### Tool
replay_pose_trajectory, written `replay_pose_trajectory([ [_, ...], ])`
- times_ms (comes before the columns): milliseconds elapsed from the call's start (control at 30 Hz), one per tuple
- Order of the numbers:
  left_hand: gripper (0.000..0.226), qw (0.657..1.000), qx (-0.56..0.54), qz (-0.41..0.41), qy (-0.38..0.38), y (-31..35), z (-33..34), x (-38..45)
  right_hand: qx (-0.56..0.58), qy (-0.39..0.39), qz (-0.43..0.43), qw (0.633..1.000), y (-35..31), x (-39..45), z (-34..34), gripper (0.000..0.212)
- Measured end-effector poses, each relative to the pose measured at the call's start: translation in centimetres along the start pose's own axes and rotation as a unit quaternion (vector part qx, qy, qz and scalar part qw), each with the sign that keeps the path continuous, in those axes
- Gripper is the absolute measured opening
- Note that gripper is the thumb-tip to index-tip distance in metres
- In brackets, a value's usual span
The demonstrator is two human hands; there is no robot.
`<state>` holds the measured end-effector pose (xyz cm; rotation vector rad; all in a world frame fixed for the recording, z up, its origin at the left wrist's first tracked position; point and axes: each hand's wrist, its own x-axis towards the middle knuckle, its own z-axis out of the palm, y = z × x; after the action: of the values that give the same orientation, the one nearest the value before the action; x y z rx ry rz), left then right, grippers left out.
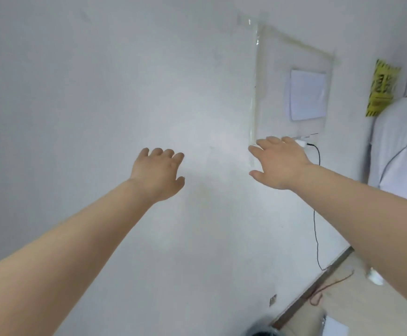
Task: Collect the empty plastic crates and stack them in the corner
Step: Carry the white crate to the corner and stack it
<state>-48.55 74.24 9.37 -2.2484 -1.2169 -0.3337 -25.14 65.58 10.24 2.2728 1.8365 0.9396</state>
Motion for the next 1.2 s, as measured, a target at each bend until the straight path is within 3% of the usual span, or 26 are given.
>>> replay_pose_trajectory([
  [267, 0.056, 0.986, -0.081, 0.14, 0.044, 7.7, -2.4, 2.6, -0.086, -0.056, 0.096, 0.99, 6.7, -8.7, -1.5, 0.064],
  [533, 0.056, 0.949, -0.153, 0.263, 0.082, 21.2, -8.1, 4.3, -0.143, -0.121, 0.173, 0.967, 15.5, -19.6, -3.4, 0.063],
  [800, 0.055, 0.883, -0.229, 0.392, 0.117, 38.1, -15.8, 1.6, -0.101, -0.161, 0.312, 0.931, 25.1, -33.6, -4.5, 0.064],
  [1200, 0.059, 0.774, -0.287, 0.547, 0.142, 62.2, -27.2, -7.1, -0.147, -0.227, 0.486, 0.831, 36.1, -56.5, -5.3, 0.067],
])
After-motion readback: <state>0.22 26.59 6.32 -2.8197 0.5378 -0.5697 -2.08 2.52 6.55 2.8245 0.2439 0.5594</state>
